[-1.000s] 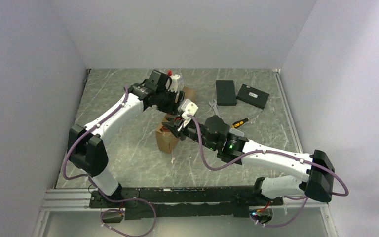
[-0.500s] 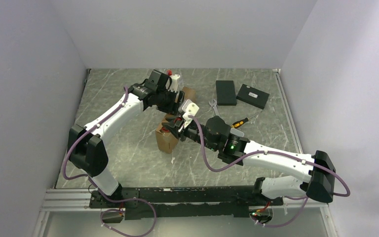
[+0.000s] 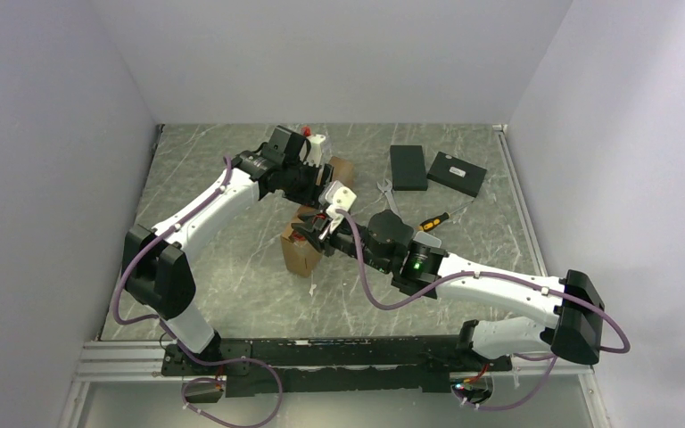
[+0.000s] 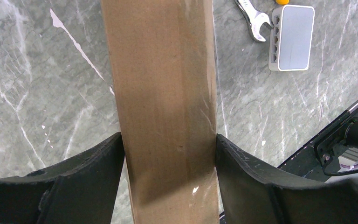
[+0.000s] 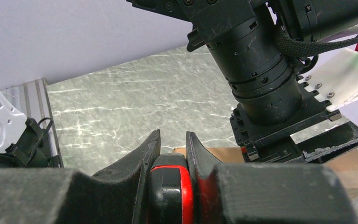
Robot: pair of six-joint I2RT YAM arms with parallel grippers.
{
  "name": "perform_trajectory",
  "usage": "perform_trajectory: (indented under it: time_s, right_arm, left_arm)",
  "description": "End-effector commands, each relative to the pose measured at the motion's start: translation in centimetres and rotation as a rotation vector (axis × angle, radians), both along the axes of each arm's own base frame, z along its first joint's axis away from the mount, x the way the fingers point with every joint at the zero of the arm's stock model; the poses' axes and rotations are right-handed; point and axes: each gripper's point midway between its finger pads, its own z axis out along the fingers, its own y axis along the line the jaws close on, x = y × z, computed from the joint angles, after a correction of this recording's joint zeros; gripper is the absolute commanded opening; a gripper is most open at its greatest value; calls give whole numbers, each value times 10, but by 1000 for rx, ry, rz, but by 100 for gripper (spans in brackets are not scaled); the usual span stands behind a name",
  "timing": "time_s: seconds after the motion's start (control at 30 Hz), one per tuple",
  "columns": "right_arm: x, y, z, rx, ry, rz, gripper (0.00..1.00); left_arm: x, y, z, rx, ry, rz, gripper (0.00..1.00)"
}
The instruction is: Unpack the express box
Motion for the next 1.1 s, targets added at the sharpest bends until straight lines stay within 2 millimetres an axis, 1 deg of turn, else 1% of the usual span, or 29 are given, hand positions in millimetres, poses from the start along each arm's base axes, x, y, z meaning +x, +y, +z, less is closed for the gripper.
perform_trajectory:
  time_s: [0.0, 0.2, 0.3, 0.43, 0.5, 0.7, 0.93, 1.07]
  right_arm:
    - [3, 0, 25, 44, -43, -19, 0]
    - [1, -2, 16, -35, -53, -47, 0]
    - [-4, -2, 12, -89, -68, -65, 0]
    - [-6, -7, 7, -136, -78, -97, 0]
    - [-7, -8, 4, -138, -75, -101, 0]
    - [-9, -7, -12, -174, -58, -88, 0]
    - [-14, -13, -12, -168, -57, -70, 0]
    - [-17, -17, -18, -163, -59, -64, 0]
  left_arm:
    - [-3, 1, 0, 10, -23, -32, 71]
    - [-2, 3, 0, 20, -28, -28, 70]
    - [-2, 3, 0, 22, -29, -28, 70]
    - [0, 4, 0, 22, -30, -26, 70]
    - [-1, 5, -1, 24, -27, -26, 70]
    - [0, 6, -2, 28, -30, -23, 70]
    - [0, 6, -2, 30, -32, -27, 69]
    - [0, 6, -2, 31, -31, -29, 69]
